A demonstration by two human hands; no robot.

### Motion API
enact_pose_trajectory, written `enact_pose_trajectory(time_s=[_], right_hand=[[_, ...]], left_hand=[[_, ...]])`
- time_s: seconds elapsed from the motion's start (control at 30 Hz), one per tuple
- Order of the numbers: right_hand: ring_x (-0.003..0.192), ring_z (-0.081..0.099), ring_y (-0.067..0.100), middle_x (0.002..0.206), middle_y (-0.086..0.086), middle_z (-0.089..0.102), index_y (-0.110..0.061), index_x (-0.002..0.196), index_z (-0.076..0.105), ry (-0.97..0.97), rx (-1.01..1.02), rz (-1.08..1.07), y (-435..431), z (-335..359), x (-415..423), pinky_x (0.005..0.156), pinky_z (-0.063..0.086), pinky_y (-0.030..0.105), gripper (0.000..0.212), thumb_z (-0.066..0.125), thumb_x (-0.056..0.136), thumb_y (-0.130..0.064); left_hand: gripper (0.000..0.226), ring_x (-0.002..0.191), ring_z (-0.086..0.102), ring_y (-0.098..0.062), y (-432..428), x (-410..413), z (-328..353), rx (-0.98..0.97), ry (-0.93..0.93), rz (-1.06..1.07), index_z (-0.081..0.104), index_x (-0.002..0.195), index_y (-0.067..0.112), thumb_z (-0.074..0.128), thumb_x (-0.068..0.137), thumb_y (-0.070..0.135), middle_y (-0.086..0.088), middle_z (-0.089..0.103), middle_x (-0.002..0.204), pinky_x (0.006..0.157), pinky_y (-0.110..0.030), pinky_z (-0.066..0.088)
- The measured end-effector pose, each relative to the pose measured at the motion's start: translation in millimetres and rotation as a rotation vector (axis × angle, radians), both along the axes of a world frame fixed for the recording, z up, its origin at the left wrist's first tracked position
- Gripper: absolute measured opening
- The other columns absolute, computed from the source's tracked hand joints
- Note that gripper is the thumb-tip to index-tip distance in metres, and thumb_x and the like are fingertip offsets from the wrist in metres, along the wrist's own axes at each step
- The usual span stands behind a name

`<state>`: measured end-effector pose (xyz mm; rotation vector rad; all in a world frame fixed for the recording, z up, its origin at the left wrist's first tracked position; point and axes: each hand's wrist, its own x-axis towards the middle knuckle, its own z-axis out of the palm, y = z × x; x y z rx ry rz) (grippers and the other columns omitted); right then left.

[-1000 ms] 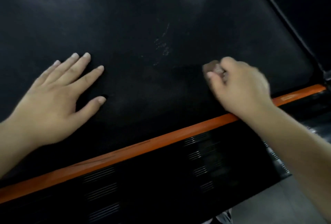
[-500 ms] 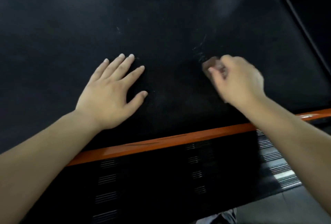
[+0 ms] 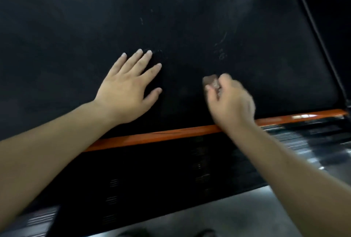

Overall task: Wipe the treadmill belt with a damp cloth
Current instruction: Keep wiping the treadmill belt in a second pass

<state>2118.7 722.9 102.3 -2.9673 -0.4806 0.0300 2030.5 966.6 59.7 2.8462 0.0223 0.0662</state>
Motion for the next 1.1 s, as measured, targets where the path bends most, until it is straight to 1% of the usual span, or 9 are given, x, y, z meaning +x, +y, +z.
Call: enact_pose_trajectory(time_s=[0.1,0.23,0.4,0.53,0.6,0.7,0.83,0.97,1.1], right_hand=[[0.072,0.05,0.027,0.087,0.002,0.054,-0.027,0.087,0.04,0.039,-0.073,0.113,-13,6,3,0.059,0.031,0.032,0.025,0.05,0.096,-0.048],[0.077,0.053,0.034,0.098,0.012,0.06,-0.023,0.094,0.043,-0.018,-0.06,-0.18,-21,11,14,0.061,0.032,0.034,0.022,0.047,0.098,-0.044],[0.07,0.045,0.018,0.086,-0.005,0.048,-0.03,0.089,0.036,0.087,0.036,0.29,46,4,-26,0.054,0.031,0.03,0.025,0.051,0.096,-0.049],[0.078,0.052,0.025,0.097,0.004,0.056,-0.025,0.096,0.048,-0.008,0.048,-0.004,36,3,18,0.057,0.029,0.03,0.021,0.051,0.097,-0.046],[0.084,0.056,0.028,0.097,0.004,0.055,-0.024,0.098,0.05,-0.021,0.14,0.16,53,-4,-2,0.059,0.031,0.031,0.021,0.053,0.096,-0.044],[0.075,0.046,0.019,0.087,-0.004,0.045,-0.029,0.088,0.041,0.07,0.15,0.478,68,-5,-11,0.053,0.027,0.029,0.024,0.057,0.093,-0.047],[0.085,0.055,0.023,0.093,-0.002,0.046,-0.024,0.102,0.055,-0.015,0.19,0.283,92,-5,21,0.059,0.032,0.03,0.022,0.054,0.096,-0.045],[0.088,0.056,0.023,0.091,-0.004,0.045,-0.024,0.096,0.057,0.105,0.191,0.807,95,-8,-4,0.06,0.032,0.03,0.026,0.058,0.092,-0.049],[0.092,0.059,0.03,0.094,0.0,0.046,-0.023,0.098,0.055,0.032,0.215,0.446,104,-8,28,0.063,0.032,0.033,0.026,0.055,0.094,-0.049]], left_hand=[[0.072,0.157,0.007,-0.023,11,-12,0,0.035,0.004,0.008,0.032,0.159,0.027,0.022,0.097,0.064,-0.007,0.017,0.169,0.128,-0.048,0.005],[0.072,0.157,0.008,-0.023,32,-30,-2,0.042,-0.011,0.051,0.034,0.158,0.028,0.025,0.097,0.066,-0.007,0.017,0.169,0.128,-0.047,0.006],[0.071,0.157,0.008,-0.022,41,-35,1,0.07,0.014,0.045,0.032,0.159,0.031,0.026,0.097,0.065,-0.005,0.016,0.17,0.127,-0.048,0.004],[0.07,0.158,0.003,-0.018,69,-43,1,0.104,0.052,0.039,0.027,0.16,0.035,0.024,0.098,0.067,0.0,0.011,0.171,0.127,-0.048,0.001],[0.066,0.158,0.002,-0.016,70,-44,-2,0.076,0.035,0.065,0.029,0.159,0.035,0.027,0.099,0.062,0.001,0.011,0.171,0.127,-0.049,-0.001],[0.064,0.158,0.001,-0.019,65,-41,-2,0.054,0.028,0.138,0.031,0.159,0.033,0.03,0.099,0.057,0.0,0.011,0.171,0.124,-0.058,-0.005],[0.068,0.158,0.001,-0.023,65,-43,2,0.064,0.059,0.192,0.03,0.159,0.031,0.031,0.097,0.057,-0.001,0.012,0.171,0.123,-0.063,-0.003],[0.067,0.158,0.0,-0.021,63,-42,3,0.067,0.086,0.184,0.029,0.16,0.032,0.029,0.097,0.056,0.001,0.011,0.171,0.124,-0.059,-0.003],[0.067,0.158,-0.002,-0.02,63,-42,4,0.084,0.114,0.188,0.026,0.16,0.033,0.028,0.098,0.055,0.001,0.009,0.171,0.125,-0.058,-0.003]])
